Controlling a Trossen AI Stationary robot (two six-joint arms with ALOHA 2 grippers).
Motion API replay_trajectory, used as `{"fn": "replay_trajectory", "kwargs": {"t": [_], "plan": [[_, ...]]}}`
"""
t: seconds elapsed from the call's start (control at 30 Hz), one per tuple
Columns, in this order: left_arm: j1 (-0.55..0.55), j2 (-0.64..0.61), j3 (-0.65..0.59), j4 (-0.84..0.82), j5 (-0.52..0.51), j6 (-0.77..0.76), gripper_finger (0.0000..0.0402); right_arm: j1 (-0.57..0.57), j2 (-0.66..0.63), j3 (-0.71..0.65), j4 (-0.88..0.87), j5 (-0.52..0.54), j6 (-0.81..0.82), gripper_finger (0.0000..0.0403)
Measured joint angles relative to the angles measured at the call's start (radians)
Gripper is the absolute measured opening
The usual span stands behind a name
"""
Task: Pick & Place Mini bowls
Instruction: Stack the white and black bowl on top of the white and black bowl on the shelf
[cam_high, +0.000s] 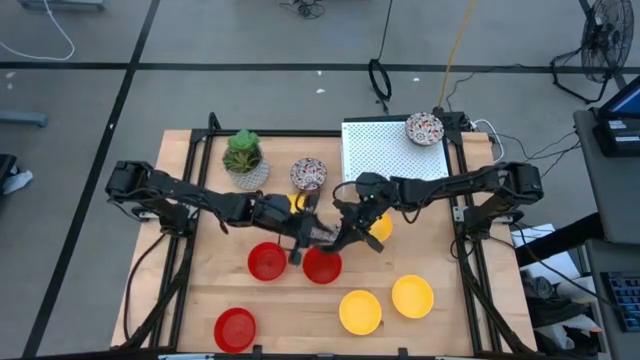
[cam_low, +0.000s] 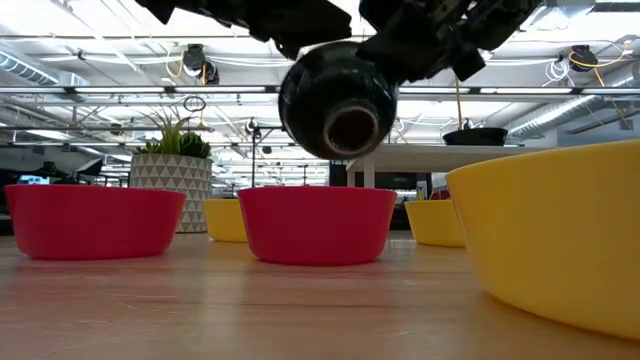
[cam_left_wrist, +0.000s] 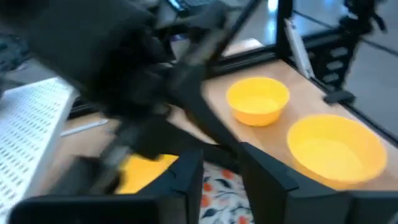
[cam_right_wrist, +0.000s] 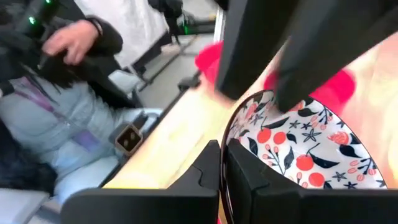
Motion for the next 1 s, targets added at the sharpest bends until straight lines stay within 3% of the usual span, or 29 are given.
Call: {"fn": "replay_trajectory", "kwargs": {"t": [0.3, 0.43, 0.63, 1.0], "plan": [[-0.002, 0.001, 0.0, -0.004, 0.001, -0.046, 0.0233, -0.005, -0.016, 0.001, -0.038, 0.027, -0.001, 0.0], [-0.003, -0.039, 0.0, -0.005, 0.002, -0.084, 0.0265, -0.017, -0.082, 0.001, -0.141, 0.136, -0.034, 0.0], [-0.005, -0.135, 0.0, -0.018, -0.021, -0.134, 0.0284, -0.017, -0.267, 0.001, -0.332, 0.444, -0.163, 0.0], [-0.005, -0.196, 0.0, -0.05, -0.045, -0.17, 0.0285, -0.031, -0.594, 0.001, -0.567, 1.174, -0.276, 0.0]]}}
